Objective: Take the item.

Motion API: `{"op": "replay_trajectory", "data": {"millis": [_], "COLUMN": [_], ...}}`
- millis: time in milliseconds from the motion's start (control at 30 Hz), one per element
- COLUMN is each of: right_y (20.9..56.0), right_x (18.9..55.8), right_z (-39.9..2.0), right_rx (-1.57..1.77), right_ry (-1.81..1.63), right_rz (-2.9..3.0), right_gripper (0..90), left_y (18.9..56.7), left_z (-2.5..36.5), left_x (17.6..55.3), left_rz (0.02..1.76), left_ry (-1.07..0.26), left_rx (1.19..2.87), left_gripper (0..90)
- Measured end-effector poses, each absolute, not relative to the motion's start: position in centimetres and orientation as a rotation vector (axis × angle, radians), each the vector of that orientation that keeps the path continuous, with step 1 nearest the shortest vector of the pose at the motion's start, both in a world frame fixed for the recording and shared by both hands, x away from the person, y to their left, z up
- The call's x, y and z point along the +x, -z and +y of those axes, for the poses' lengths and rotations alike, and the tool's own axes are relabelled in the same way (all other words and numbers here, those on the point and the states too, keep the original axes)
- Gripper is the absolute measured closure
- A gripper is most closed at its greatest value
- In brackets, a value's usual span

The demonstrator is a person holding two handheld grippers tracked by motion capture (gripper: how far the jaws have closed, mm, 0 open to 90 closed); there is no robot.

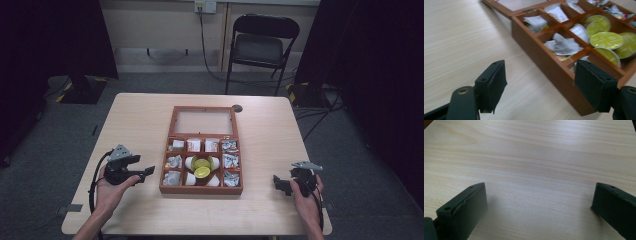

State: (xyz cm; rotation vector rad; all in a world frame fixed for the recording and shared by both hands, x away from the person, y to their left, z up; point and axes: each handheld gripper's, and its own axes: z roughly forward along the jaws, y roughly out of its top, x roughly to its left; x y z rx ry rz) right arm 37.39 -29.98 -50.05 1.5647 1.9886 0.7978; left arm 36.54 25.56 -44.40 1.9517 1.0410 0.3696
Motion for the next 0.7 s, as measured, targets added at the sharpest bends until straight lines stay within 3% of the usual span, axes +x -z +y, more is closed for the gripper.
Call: {"op": "replay_trajectory", "data": {"millis": [700], "right_y": [50.1], "right_x": [37.4], "right_z": [-30.0], "right_rx": [1.564], "right_ry": [-0.798], "right_rz": [1.989], "right_gripper": [0.0], "left_y": [43.3], "left_z": [21.1], "left_x": [37.2], "left_rz": [0.917], "left_ry": [-0.339], "left_rx": [2.008], "left_gripper": [27.1]}}
